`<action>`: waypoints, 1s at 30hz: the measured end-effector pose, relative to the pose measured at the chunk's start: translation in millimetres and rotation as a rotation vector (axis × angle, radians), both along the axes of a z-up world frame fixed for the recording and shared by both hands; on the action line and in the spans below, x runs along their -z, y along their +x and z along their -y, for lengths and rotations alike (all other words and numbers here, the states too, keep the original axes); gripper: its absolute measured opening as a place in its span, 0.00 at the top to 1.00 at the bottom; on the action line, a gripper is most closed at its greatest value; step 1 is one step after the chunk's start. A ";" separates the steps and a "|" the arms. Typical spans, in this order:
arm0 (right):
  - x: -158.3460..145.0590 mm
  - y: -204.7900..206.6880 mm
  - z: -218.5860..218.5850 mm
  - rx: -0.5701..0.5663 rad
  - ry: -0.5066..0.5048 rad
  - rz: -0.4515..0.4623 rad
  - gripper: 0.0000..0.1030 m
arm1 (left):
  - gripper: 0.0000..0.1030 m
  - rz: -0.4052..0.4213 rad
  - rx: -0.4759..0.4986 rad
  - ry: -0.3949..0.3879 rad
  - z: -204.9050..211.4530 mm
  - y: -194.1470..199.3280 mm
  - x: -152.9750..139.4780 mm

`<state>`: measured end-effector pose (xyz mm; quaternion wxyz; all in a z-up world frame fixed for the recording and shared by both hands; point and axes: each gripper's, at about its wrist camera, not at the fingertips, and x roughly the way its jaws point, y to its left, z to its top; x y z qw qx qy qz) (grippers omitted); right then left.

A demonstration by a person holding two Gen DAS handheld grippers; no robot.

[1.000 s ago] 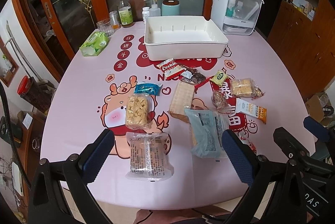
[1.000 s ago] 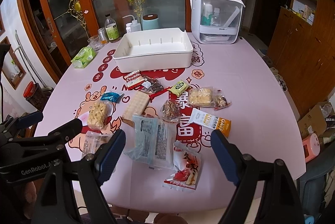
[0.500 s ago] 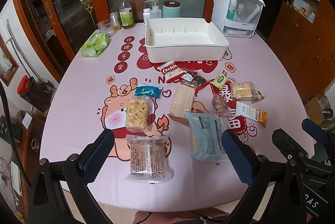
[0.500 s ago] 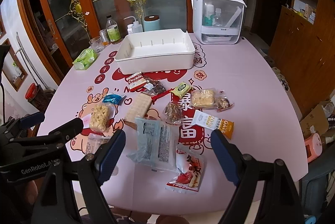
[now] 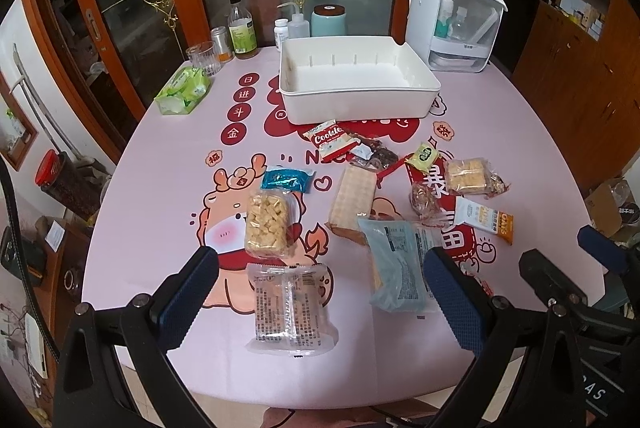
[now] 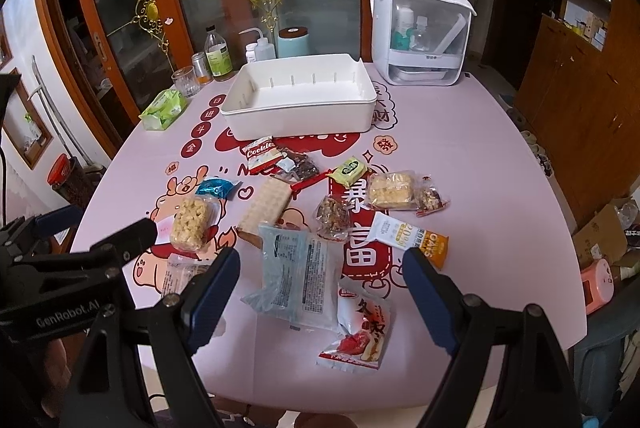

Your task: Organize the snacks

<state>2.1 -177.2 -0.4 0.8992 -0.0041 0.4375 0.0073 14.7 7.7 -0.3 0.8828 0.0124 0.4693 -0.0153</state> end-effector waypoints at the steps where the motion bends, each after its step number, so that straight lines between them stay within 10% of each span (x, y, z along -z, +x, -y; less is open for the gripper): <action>1: 1.2 1.3 1.5 -0.001 0.000 -0.002 0.18 | 0.01 0.002 -0.003 0.003 2.1 -0.8 0.8; 14: 28.6 13.5 11.0 0.004 0.034 -0.091 0.19 | 0.01 -0.053 -0.021 0.036 -14.0 13.5 27.4; 30: 121.0 17.7 51.2 0.091 0.066 -0.345 0.19 | 0.01 -0.354 -0.166 -0.059 -84.6 25.7 137.8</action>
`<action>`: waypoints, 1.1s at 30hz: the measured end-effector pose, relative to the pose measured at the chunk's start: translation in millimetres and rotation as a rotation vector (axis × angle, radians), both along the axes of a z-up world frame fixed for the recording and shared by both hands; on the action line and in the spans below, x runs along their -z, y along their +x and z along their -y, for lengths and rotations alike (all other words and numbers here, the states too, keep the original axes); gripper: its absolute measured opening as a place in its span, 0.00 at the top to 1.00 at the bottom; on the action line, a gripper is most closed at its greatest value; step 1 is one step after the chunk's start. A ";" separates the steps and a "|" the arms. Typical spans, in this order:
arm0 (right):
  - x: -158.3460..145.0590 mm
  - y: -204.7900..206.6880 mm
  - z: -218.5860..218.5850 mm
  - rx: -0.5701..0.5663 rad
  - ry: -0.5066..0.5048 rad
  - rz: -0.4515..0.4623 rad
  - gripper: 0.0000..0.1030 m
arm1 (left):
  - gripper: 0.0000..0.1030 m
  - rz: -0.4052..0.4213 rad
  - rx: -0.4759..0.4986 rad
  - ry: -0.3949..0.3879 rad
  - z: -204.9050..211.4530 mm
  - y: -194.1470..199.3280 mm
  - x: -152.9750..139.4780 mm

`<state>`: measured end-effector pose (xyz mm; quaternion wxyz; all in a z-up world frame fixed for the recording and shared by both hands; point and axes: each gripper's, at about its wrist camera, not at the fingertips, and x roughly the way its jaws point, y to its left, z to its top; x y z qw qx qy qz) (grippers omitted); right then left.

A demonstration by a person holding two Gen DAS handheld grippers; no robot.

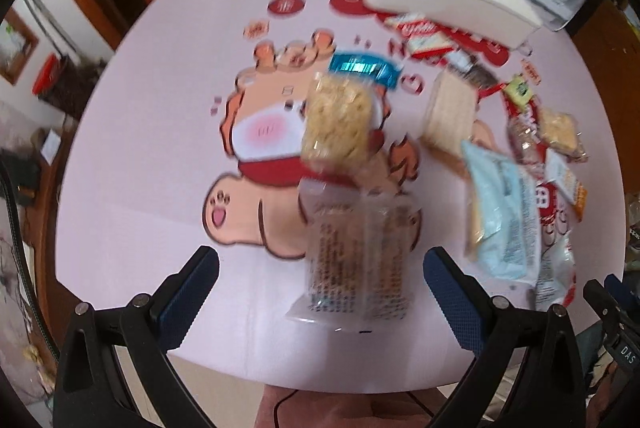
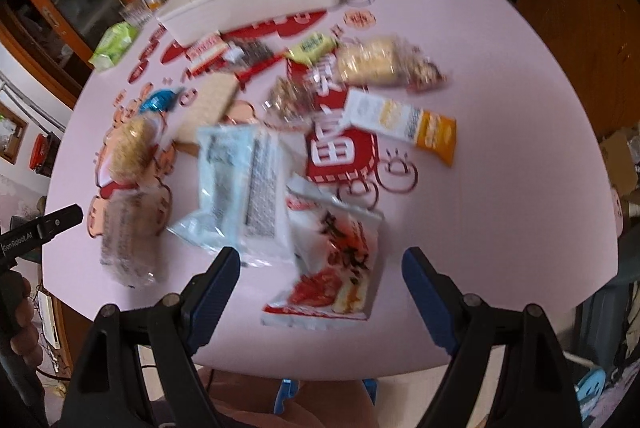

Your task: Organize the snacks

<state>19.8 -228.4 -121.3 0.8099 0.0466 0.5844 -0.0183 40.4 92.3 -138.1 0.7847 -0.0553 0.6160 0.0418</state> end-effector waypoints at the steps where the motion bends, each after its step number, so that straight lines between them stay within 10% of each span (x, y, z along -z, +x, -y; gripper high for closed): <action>1: 5.4 -0.2 2.8 0.006 0.007 -0.013 0.19 | 0.01 -0.018 -0.001 -0.009 -0.9 -0.4 7.1; 22: 77.6 15.7 13.2 0.041 0.113 -0.177 0.19 | 0.01 -0.173 0.012 -0.068 35.2 17.5 91.4; 33: 82.0 20.4 10.5 0.001 0.106 -0.197 0.45 | 0.07 -0.209 0.014 -0.018 52.5 26.0 112.8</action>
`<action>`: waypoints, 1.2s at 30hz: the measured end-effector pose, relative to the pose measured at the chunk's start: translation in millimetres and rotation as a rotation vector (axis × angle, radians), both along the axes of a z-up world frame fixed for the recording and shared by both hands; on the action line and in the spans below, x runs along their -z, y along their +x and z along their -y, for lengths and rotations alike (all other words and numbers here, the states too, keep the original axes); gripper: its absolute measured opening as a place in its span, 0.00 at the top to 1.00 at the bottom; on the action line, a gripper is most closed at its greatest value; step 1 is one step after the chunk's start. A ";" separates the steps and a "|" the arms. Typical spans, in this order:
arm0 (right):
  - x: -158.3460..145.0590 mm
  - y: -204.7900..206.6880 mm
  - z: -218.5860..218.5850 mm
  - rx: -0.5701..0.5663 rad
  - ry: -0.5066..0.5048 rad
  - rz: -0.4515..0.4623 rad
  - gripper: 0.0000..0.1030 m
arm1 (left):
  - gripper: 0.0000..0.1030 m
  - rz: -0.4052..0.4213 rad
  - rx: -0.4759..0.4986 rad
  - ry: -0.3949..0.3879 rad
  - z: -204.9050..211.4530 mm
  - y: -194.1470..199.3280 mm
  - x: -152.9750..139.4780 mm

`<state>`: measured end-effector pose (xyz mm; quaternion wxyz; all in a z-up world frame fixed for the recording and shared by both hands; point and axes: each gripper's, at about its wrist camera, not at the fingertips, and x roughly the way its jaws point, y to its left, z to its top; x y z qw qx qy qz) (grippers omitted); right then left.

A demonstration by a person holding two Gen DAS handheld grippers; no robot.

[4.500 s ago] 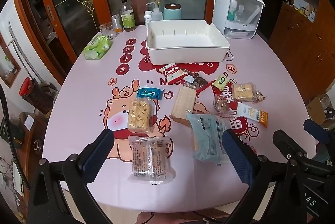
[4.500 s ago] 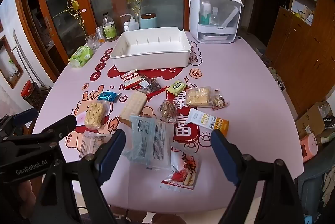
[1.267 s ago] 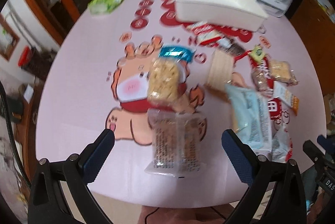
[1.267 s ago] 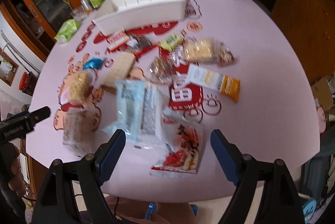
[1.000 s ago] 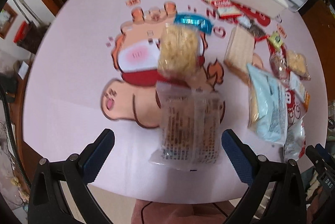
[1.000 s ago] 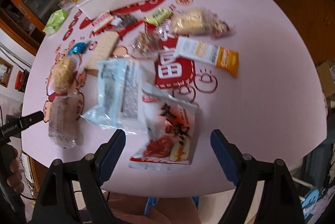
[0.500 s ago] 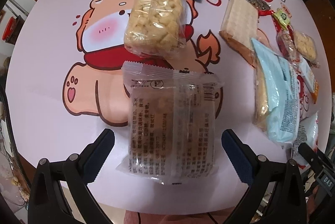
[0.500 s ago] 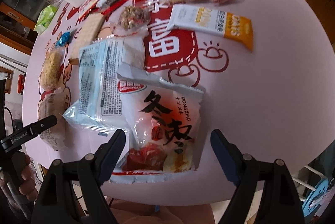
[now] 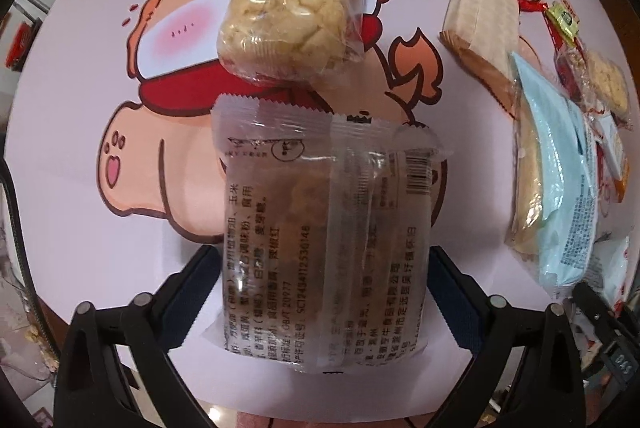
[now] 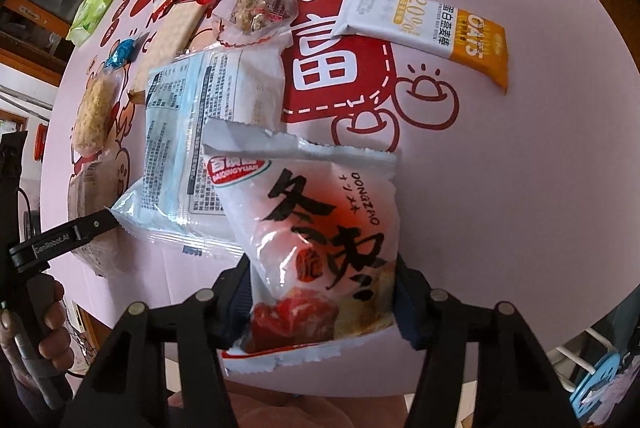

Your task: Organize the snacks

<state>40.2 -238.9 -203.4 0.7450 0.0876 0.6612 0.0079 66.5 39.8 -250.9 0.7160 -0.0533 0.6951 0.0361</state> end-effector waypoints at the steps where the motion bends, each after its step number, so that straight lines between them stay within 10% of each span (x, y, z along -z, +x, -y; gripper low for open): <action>1: -0.7 -0.2 0.4 0.000 -0.002 0.000 0.47 | 0.11 0.003 0.005 0.013 5.1 3.9 1.5; 15: -57.6 -7.4 13.1 -0.069 -0.018 0.148 0.52 | 0.32 0.035 -0.010 -0.003 37.6 -12.5 -35.8; 36: -253.9 80.0 -11.6 -0.218 0.081 0.591 0.52 | 0.32 0.553 0.082 0.055 34.0 32.4 -304.5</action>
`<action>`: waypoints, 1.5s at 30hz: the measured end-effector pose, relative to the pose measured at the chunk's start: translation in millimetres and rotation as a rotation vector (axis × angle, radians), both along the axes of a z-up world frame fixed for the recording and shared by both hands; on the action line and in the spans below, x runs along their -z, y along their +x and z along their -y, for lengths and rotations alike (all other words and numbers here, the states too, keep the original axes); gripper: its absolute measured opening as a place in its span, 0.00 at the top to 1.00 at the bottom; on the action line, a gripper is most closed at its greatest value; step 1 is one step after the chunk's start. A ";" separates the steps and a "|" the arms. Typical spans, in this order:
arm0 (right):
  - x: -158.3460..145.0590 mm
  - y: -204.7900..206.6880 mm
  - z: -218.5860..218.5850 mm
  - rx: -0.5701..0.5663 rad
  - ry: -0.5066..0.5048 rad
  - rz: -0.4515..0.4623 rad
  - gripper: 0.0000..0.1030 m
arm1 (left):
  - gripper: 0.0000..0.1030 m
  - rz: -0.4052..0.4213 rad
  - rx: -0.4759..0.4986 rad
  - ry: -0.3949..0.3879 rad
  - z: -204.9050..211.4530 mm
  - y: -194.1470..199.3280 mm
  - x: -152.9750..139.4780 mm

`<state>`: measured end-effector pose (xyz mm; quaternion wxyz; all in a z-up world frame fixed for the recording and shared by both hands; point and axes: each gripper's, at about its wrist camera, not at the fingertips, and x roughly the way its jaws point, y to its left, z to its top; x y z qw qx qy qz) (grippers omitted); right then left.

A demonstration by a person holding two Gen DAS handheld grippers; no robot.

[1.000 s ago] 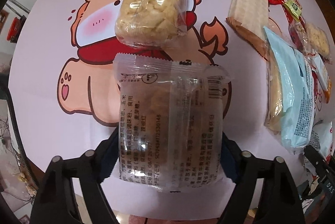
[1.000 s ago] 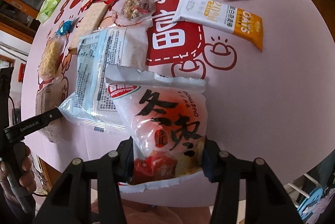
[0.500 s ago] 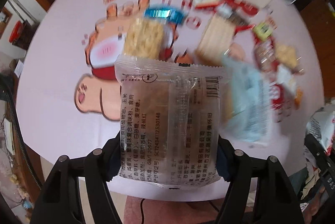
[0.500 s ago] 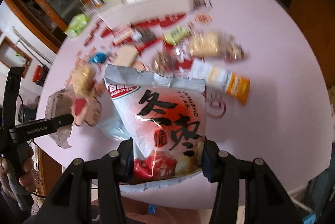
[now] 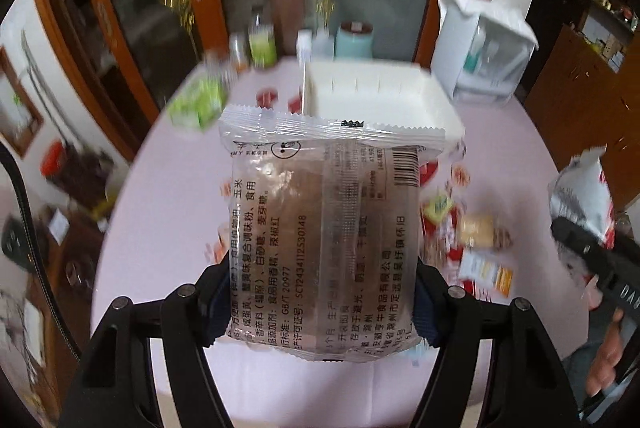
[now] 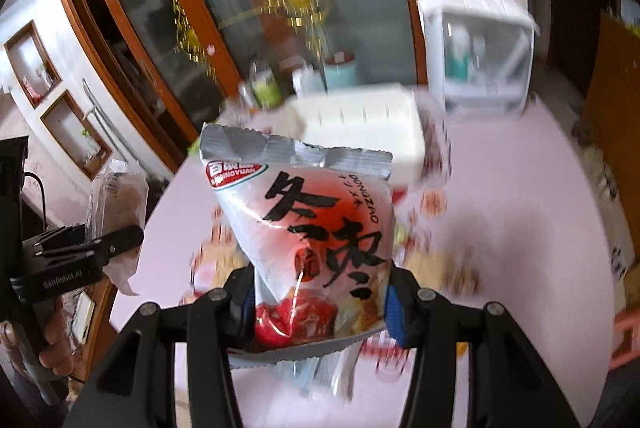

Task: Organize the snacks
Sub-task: 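Carry both bags to the white tray and open both tools to drop them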

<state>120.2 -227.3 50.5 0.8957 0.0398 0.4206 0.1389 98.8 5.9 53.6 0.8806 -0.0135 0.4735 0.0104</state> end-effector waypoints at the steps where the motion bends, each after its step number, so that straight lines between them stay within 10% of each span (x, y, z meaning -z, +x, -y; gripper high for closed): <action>1: -11.3 10.6 -3.3 0.009 -0.023 0.026 0.52 | 0.32 0.020 0.011 0.002 -0.6 11.3 -11.6; 7: -56.6 90.7 -23.1 0.042 -0.116 0.103 0.51 | 0.32 0.117 0.053 0.028 -1.2 81.2 -53.1; 13: -41.2 182.2 -36.2 0.097 -0.124 0.060 0.51 | 0.31 0.136 0.112 0.016 2.3 174.5 -54.1; 27: 132.9 317.9 -54.0 0.159 -0.146 -0.279 0.51 | 0.31 -0.152 0.125 -0.093 8.8 361.2 126.4; 37: 195.1 341.0 -52.9 0.183 -0.095 -0.393 0.49 | 0.23 -0.265 0.142 -0.131 9.5 384.7 199.4; 41: 196.7 340.1 -53.1 0.199 -0.118 -0.324 0.08 | 0.00 -0.225 0.142 -0.105 7.3 380.6 195.5; 45: 189.9 338.5 -48.6 0.204 -0.096 -0.290 0.08 | 0.01 -0.186 0.149 -0.118 1.2 378.0 181.2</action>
